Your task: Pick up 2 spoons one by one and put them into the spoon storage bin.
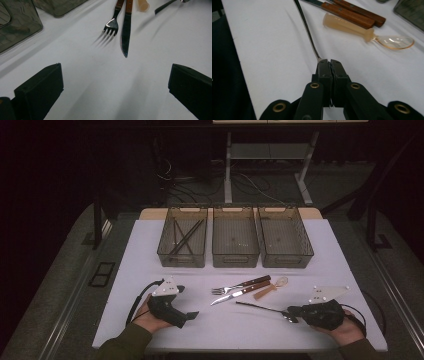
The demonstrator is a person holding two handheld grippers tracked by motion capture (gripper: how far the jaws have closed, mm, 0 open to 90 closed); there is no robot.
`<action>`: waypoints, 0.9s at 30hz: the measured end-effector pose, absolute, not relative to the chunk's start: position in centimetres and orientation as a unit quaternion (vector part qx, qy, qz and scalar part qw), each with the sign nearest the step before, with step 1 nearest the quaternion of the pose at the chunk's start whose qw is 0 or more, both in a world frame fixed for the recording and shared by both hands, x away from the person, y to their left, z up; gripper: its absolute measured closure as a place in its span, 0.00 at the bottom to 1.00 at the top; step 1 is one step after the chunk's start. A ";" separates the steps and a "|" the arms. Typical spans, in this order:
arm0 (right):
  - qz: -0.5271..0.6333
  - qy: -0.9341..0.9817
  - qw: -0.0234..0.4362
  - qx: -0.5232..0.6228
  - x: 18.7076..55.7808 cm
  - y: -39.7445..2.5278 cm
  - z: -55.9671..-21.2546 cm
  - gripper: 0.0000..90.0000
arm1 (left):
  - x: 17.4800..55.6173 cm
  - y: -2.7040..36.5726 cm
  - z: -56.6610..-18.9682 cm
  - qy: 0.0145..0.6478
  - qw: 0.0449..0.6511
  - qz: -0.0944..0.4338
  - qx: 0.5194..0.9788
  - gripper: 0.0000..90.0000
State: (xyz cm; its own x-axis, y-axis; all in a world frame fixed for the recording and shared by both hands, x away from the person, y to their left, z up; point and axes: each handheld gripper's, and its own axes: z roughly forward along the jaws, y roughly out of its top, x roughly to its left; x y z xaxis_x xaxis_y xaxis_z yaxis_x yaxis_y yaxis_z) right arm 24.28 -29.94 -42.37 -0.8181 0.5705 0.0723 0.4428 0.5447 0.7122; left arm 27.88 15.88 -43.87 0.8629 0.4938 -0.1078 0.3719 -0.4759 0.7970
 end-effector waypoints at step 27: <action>0.391 0.840 0.145 0.346 26.9 -29.8 -39.4 0.98 | 27.9 15.7 -44.1 0.251 0.442 0.064 0.859 0.00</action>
State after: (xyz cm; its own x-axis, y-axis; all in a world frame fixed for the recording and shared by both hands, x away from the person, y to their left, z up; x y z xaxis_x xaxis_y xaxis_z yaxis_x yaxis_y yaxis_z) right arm 26.89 -29.77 -39.39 -0.7178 0.6957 0.0268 0.4684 0.4541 0.7579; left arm 27.91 15.70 -44.06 0.8658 0.4876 -0.1121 0.3746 -0.4834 0.7912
